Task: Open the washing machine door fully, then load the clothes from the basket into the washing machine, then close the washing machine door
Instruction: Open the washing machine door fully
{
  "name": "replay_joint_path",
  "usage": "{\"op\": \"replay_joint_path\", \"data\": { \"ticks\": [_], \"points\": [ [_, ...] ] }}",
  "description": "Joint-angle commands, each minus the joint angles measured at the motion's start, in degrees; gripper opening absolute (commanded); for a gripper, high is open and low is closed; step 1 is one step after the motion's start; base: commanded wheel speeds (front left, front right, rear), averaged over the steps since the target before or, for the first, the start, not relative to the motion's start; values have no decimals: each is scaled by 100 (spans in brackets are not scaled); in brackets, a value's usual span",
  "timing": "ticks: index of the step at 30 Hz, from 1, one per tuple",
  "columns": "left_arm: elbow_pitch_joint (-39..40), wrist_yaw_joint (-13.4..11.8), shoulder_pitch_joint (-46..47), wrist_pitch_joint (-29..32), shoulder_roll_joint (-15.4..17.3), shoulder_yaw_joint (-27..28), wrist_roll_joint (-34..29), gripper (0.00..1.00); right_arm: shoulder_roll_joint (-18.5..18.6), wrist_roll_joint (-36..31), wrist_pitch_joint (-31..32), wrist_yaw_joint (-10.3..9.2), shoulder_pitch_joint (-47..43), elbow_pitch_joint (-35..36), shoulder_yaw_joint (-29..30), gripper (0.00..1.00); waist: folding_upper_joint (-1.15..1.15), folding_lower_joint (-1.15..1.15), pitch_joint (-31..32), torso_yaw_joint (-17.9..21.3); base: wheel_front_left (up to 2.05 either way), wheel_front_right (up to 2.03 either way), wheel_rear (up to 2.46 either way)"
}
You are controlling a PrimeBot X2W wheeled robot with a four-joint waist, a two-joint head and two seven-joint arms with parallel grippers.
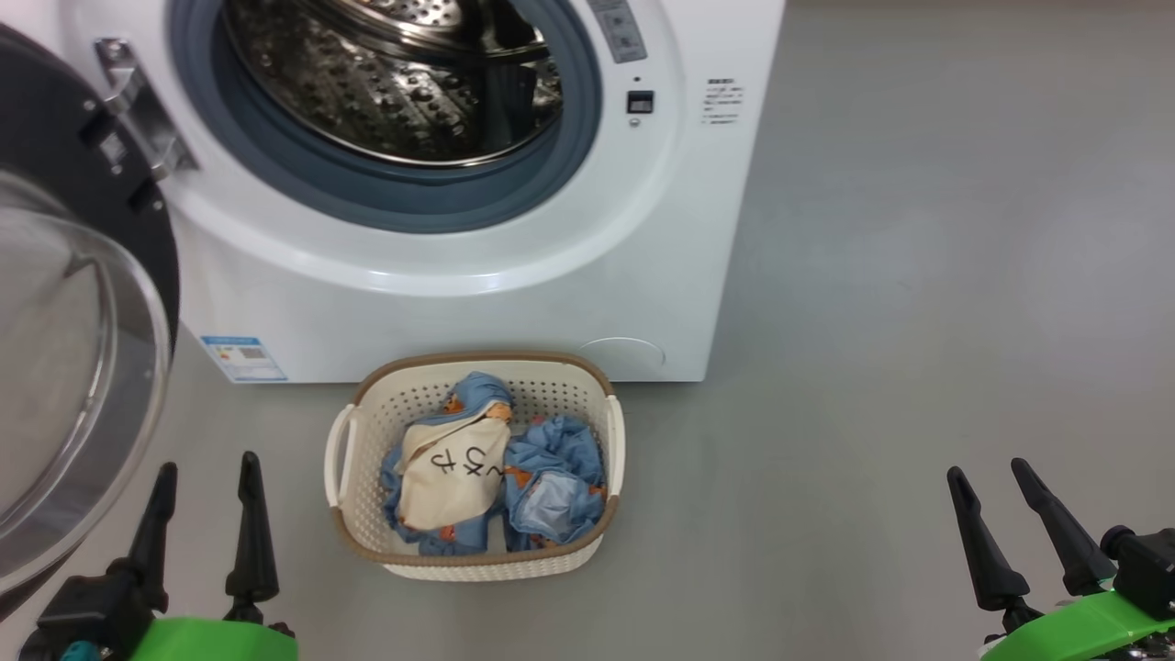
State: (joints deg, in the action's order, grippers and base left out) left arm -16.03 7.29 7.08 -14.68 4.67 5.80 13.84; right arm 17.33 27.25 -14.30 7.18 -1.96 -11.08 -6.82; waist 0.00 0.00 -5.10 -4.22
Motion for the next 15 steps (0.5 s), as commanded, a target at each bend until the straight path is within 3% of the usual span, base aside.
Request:
{"op": "replay_joint_path", "data": {
  "ticks": [1, 15],
  "points": [
    [199, 19, 12, -32, 177, 102, 52, 100, 98, -41, -70, 31, -14, 143, -45, 100, 0, 0, 0, 202, 0, 0, 0],
    [290, 20, 23, -32, 154, -261, 143, 100, 80, -37, -70, 31, 28, 166, 22, 100, 0, 0, -64, 540, 0, 0, 0]
  ]
}}
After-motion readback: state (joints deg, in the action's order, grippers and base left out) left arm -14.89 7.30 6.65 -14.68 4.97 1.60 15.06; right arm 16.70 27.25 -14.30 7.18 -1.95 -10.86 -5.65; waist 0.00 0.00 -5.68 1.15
